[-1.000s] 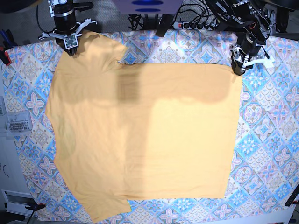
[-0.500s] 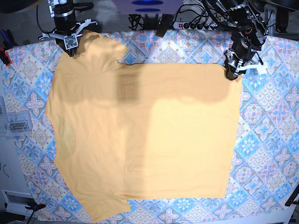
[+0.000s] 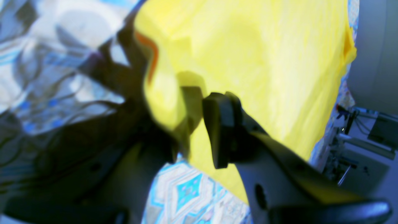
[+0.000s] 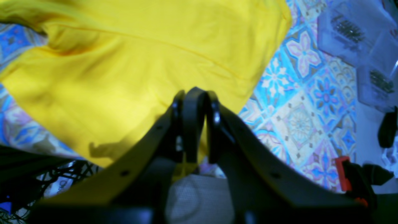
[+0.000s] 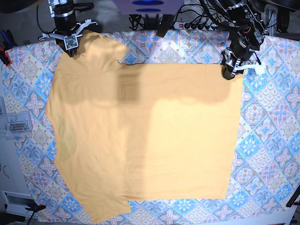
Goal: Fold the T-shirt properly
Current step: 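Grasp the shirt's shoulder edge with the left gripper, then grasp the shirt's other shoulder edge with the right gripper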
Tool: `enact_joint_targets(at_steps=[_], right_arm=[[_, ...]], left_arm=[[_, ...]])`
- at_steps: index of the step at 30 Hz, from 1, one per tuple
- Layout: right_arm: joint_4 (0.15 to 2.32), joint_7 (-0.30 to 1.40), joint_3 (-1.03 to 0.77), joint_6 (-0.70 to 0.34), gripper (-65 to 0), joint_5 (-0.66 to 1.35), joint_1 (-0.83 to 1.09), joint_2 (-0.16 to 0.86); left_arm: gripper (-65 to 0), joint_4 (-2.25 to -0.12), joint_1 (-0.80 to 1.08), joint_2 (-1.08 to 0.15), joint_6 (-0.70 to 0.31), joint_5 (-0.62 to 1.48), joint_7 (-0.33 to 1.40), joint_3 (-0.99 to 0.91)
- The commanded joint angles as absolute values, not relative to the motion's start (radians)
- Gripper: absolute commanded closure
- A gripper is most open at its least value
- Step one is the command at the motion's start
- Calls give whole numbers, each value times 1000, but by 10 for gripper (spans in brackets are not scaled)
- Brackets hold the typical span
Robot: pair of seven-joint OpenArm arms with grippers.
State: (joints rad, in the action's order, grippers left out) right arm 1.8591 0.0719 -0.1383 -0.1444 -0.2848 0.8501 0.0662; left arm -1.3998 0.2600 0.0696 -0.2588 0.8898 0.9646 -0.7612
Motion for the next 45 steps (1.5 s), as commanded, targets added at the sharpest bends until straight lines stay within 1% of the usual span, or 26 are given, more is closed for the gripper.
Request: enact_joint_targets(at_steps=[1,3,6,7,15,18,21,23,26,30,34,38,40,43,45], right_arm=[[1879,48,-142,-134,-46,-283,863,70],[1879,48,-142,-134,-46,-283,863,70],[1879,48,-143,-134,-46,-283,863,70],[1879,48,-143,-134,-45,-283,863,70],[1873,58,-148,-134,-55,-282,860,70],[1865,58,-151,-134,-117,-275,839,70],[1851,65,-151,-134,-183,-274,806,67],[1845,97,-151,-134,-205,-263,786,67],[1844,156,-156,-134,-214,-154,762,70],[1844,179,-202,-145,-214,-54,763,70],[1837,237,-236,-194,-214,33,765,70],[1831,311,-302,-262,-218,174,765,70],[1831,355,-331,-289,-245,225,760,70],[1813,395,-355,-295,-290,262,759,70],[1797,410,-357,-295,-305,277,759,70]], left_arm=[[-160,-1408,263,67,-254,883,972,-762],[-117,-1408,263,67,-254,883,974,-760],[-9,-1411,266,67,-254,883,975,-759],[0,-1411,268,67,-254,883,977,-759],[0,-1414,303,67,-255,885,998,-760],[0,-1446,314,67,-255,885,995,-760],[0,-1544,348,71,-255,883,993,-759],[0,-1590,358,71,-255,883,993,-759],[0,-1592,358,67,-254,881,992,-762],[0,-1590,358,67,-254,866,992,-763],[0,-1590,354,67,-255,842,992,-763],[0,-1590,354,67,-255,843,992,-763],[0,-1590,354,67,-255,843,992,-763],[0,-1590,354,67,-255,843,992,-763],[0,-1590,354,67,-255,843,992,-763]])
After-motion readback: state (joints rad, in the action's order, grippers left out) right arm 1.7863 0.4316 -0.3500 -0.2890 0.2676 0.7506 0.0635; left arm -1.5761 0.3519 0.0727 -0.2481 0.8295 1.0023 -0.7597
